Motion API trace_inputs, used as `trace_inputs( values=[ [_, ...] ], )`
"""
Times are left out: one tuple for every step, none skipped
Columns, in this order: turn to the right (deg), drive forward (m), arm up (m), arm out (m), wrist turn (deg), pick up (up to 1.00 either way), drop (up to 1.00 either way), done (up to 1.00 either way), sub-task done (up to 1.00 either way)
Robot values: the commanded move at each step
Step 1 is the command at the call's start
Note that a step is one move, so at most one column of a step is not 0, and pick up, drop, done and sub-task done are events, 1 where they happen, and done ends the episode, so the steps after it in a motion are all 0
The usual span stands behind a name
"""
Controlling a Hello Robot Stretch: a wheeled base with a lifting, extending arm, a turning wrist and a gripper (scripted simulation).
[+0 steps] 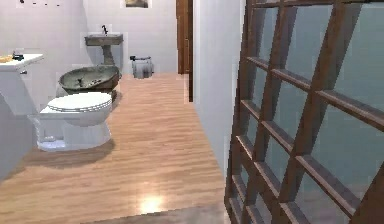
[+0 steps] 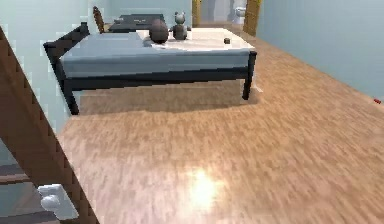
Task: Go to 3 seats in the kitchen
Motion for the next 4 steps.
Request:
trace_inputs(
  values=[
    [0.0, 0.05, 0.00, 0.00, 0.0, 0.00, 0.00, 0.00, 0.00],
    [-12.0, 0.00, 0.00, 0.00, 0.0, 0.00, 0.00, 0.00, 0.00],
    [0.0, 1.00, 0.00, 0.00, 0.0, 0.00, 0.00, 0.00, 0.00],
    [0.0, 1.00, 0.00, 0.00, 0.0, 0.00, 0.00, 0.00, 0.00]
  ],
)
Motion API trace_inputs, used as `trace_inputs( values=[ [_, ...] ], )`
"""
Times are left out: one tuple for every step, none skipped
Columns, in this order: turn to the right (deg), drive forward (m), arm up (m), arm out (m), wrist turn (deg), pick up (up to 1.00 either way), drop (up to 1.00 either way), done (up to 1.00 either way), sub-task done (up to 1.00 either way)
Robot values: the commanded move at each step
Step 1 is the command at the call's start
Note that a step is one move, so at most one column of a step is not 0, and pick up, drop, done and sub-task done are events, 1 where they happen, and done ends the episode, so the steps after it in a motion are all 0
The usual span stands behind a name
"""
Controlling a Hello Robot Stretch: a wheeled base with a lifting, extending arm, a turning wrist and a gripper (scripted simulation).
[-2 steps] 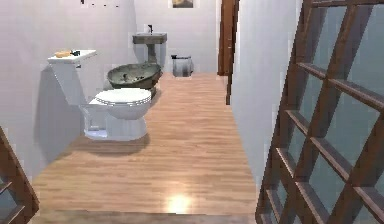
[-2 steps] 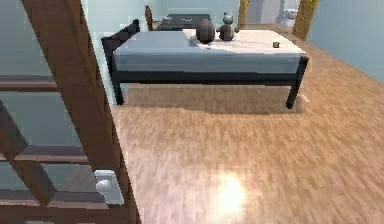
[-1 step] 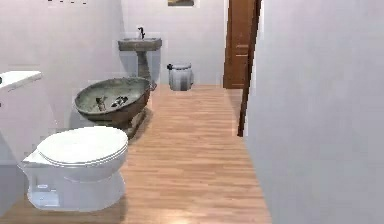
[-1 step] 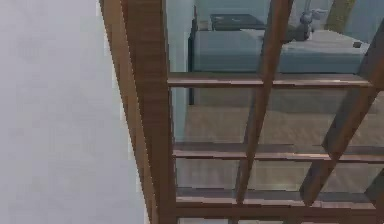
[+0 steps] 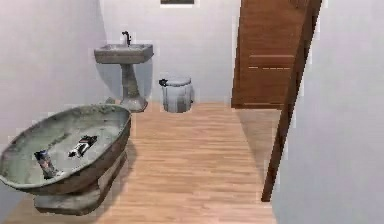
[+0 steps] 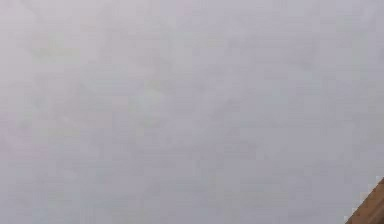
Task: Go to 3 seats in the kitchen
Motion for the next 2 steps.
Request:
trace_inputs(
  values=[
    [0.0, 1.00, 0.00, 0.00, 0.0, 0.00, 0.00, 0.00, 0.00],
    [-3.0, 0.00, 0.00, 0.00, 0.0, 0.00, 0.00, 0.00, 0.00]
  ],
)
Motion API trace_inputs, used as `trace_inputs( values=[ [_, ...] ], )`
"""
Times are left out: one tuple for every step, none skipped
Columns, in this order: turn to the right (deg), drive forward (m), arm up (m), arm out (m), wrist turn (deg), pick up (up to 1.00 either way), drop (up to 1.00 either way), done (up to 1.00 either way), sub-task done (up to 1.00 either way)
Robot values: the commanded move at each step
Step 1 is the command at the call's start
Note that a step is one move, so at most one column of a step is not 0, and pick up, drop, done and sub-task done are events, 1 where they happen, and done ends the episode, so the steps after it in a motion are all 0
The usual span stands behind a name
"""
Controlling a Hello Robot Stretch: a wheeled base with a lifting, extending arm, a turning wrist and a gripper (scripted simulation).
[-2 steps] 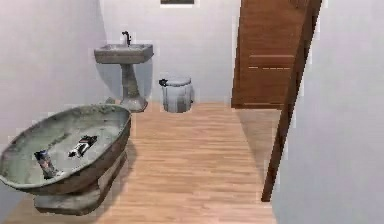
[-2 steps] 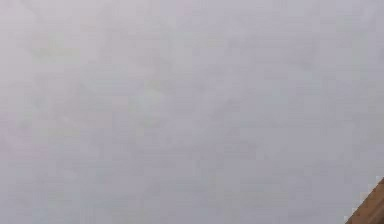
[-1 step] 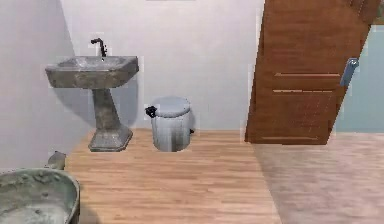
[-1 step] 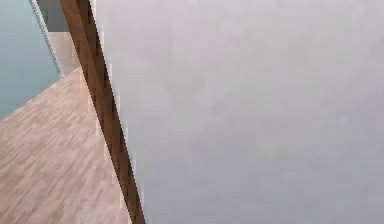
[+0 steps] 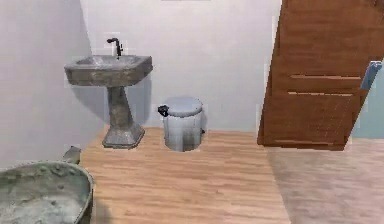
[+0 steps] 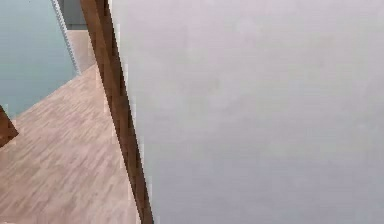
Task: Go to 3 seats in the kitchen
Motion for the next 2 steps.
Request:
trace_inputs(
  values=[
    [0.0, 0.50, 0.00, 0.00, 0.0, 0.00, 0.00, 0.00, 0.00],
    [45.0, 0.00, 0.00, 0.00, 0.0, 0.00, 0.00, 0.00, 0.00]
  ],
)
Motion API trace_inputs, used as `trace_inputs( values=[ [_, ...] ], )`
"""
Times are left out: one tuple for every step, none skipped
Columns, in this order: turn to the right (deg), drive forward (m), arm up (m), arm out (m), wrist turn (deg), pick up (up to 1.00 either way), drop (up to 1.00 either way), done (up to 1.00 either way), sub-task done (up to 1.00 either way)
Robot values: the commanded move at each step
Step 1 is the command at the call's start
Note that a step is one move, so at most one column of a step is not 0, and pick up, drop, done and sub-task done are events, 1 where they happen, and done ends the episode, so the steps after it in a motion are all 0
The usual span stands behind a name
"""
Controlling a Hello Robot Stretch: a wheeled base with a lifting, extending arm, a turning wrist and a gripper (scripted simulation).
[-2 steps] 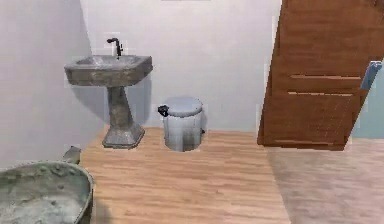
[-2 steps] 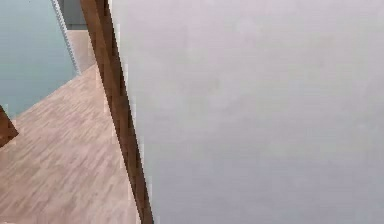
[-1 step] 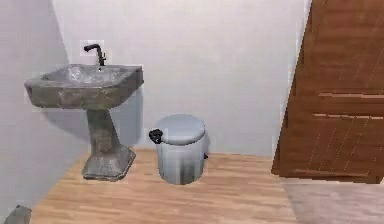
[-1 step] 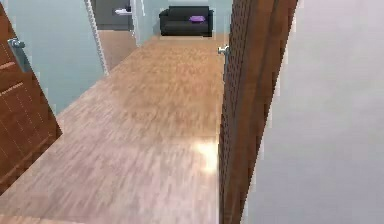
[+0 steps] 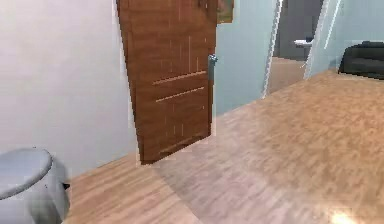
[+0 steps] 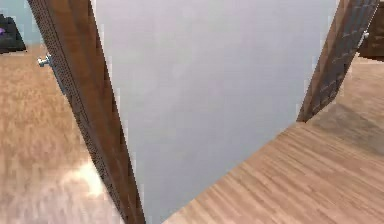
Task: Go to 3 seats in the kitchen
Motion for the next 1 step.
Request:
trace_inputs(
  values=[
    [18.0, 0.00, 0.00, 0.00, 0.0, 0.00, 0.00, 0.00, 0.00]
  ],
)
